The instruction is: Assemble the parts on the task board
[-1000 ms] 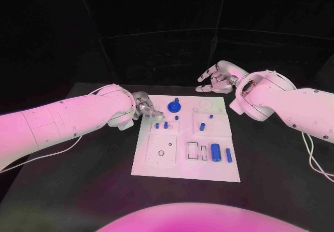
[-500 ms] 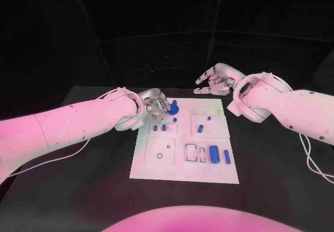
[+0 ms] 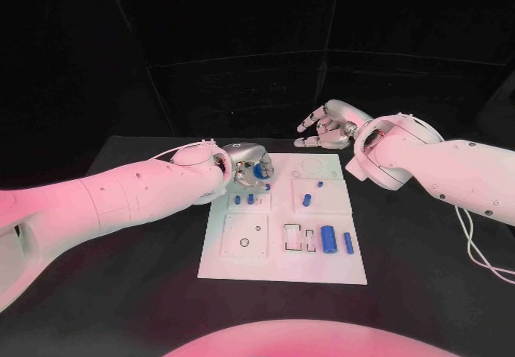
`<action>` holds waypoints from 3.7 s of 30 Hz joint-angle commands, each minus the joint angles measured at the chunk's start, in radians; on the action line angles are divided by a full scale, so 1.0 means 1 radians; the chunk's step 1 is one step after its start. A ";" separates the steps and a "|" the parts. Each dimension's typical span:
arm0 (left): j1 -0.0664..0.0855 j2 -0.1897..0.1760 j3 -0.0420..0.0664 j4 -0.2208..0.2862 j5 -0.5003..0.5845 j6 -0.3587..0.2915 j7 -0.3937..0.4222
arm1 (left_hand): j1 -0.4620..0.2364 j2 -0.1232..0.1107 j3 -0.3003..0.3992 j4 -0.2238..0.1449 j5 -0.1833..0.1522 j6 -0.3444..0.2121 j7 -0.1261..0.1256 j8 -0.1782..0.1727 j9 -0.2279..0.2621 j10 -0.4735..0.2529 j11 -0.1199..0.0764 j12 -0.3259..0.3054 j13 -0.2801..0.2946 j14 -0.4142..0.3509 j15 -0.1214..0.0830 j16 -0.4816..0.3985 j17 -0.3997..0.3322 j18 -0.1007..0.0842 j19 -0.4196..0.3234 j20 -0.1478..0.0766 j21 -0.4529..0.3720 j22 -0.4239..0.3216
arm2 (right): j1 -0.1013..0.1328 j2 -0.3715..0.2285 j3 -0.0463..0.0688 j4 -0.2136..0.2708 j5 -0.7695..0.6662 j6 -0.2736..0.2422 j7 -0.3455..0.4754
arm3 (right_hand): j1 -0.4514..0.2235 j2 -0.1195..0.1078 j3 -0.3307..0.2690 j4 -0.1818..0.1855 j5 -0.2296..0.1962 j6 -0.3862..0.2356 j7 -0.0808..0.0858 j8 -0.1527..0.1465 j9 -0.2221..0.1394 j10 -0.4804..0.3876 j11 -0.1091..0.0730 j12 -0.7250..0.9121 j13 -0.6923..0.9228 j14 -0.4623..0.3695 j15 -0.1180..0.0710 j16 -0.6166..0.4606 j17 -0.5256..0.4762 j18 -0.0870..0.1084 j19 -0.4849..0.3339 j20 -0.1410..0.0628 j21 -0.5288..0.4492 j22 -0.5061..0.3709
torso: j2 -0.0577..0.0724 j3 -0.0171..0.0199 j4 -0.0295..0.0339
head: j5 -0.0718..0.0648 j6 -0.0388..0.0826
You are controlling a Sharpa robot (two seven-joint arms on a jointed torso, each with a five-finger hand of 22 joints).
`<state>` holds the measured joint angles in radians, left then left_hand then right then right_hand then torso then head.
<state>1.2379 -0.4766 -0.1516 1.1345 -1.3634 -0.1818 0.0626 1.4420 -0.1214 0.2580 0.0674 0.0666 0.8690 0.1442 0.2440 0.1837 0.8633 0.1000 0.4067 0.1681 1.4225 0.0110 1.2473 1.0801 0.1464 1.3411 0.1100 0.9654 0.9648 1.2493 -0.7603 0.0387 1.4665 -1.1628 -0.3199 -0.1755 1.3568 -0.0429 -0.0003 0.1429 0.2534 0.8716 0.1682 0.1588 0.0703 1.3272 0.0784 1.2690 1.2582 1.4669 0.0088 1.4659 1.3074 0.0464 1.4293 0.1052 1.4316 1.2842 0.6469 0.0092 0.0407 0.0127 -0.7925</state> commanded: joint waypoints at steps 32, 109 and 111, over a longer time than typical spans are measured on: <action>-0.013 0.088 -0.002 -0.106 -0.119 0.056 0.016 | -0.005 0.023 0.021 -0.014 0.000 0.087 -0.011 -0.031 -0.032 0.090 -0.012 -0.040 -0.057 0.041 -0.009 0.063 0.034 -0.028 0.048 -0.007 0.089 0.085 | 0.002 0.008 0.001 0.003 0.000 0.006 0.007 | 0.009 0.005 0.000 0.004 0.006 -0.002 -0.002 0.007 -0.002 -0.002 0.000 -0.002 -0.001 0.063 -0.009 -0.006 0.081 0.015 -0.009 0.001 -0.003 0.000 | -0.001 0.0005 0.0028 | -0.009 -0.005; -0.036 -0.111 0.083 0.043 -0.005 0.037 -0.019 | -0.006 0.036 0.191 -0.094 -0.007 0.221 -0.013 -0.077 -0.046 0.295 -0.036 -0.164 -0.090 0.053 -0.030 0.072 -0.013 -0.053 0.087 -0.028 0.215 0.219 | 0.002 0.004 0.001 -0.005 0.000 0.013 0.008 | 0.012 0.008 0.000 0.006 0.008 0.001 -0.002 0.010 -0.001 0.000 -0.001 0.001 0.001 0.063 -0.010 -0.006 0.082 0.015 -0.008 0.001 -0.004 0.000 | -0.001 -0.0005 0.0015 | -0.007 -0.001; -0.037 -0.107 0.083 0.037 -0.005 0.044 -0.021 | -0.007 0.035 0.191 -0.094 -0.007 0.221 -0.013 -0.078 -0.046 0.296 -0.036 -0.166 -0.090 0.053 -0.030 0.071 -0.014 -0.053 0.087 -0.028 0.215 0.220 | 0.002 0.005 0.001 -0.005 0.000 0.013 0.008 | 0.012 0.008 0.000 0.006 0.008 0.001 -0.002 0.010 -0.001 0.000 -0.001 0.001 0.001 0.063 -0.010 -0.006 0.082 0.015 -0.008 0.000 -0.004 0.000 | -0.001 0.0001 0.0013 | -0.006 -0.002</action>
<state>1.2004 -0.5862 -0.0700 1.1729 -1.3836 -0.1655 0.0526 1.4448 -0.0878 0.4460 -0.0262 0.0609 1.0827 0.1338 0.1697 0.1377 1.1508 0.0661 0.2463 0.0771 1.4633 -0.0123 1.3167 1.0670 0.1066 1.4228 0.0839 1.1737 1.1832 1.2492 -0.7562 0.0387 1.4603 -1.1628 -0.3114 -0.1749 1.3620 -0.0377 -0.0002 0.1429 0.2583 0.8716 0.1681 0.1624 0.0703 1.3274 0.0785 1.2690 1.2586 1.4632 0.0051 1.4659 1.3074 0.0465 1.4293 0.1052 1.4317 1.2844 0.6460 0.0088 0.0433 0.0058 -0.7935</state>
